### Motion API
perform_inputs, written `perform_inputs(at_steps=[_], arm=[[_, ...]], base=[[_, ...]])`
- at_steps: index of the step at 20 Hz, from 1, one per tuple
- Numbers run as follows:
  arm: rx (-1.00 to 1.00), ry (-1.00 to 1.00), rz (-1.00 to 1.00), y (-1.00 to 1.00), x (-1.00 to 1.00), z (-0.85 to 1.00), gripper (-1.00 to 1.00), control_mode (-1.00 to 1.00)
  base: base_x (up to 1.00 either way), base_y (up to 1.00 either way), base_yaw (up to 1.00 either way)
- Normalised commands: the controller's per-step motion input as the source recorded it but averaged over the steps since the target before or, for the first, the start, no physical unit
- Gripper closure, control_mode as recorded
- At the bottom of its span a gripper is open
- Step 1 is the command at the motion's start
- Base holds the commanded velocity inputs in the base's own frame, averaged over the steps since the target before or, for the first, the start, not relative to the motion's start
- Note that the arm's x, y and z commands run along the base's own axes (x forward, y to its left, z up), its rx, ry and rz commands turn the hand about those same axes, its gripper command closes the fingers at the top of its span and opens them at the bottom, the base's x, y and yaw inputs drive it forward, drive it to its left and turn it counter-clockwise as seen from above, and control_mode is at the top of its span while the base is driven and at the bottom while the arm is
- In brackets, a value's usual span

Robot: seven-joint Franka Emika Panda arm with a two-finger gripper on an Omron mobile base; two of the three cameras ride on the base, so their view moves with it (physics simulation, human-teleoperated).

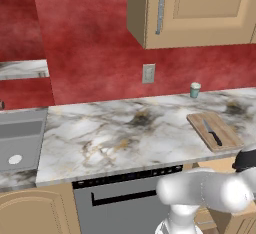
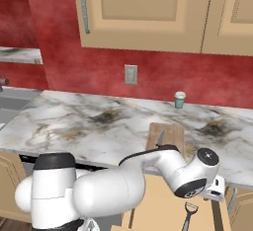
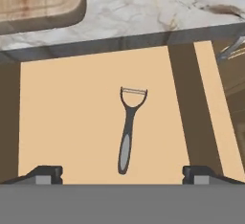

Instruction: Open the drawer on the right and place the cutting tools on the cutting board.

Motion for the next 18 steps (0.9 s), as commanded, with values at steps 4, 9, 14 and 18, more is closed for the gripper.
perform_inputs(at_steps=[4,9,14,18], arm=[[0.0,0.12,0.0,0.0,-0.09,-0.52,-1.0,-1.0],[0.0,0.15,0.0,0.0,0.0,-0.48,-1.0,-1.0],[0.0,0.0,0.0,0.0,0.0,-0.36,-1.0,-1.0],[0.0,0.0,0.0,0.0,0.0,-0.52,-1.0,-1.0]], base=[[0.0,0.0,0.0],[0.0,0.0,0.0],[0.0,0.0,0.0],[0.0,0.0,0.0]])
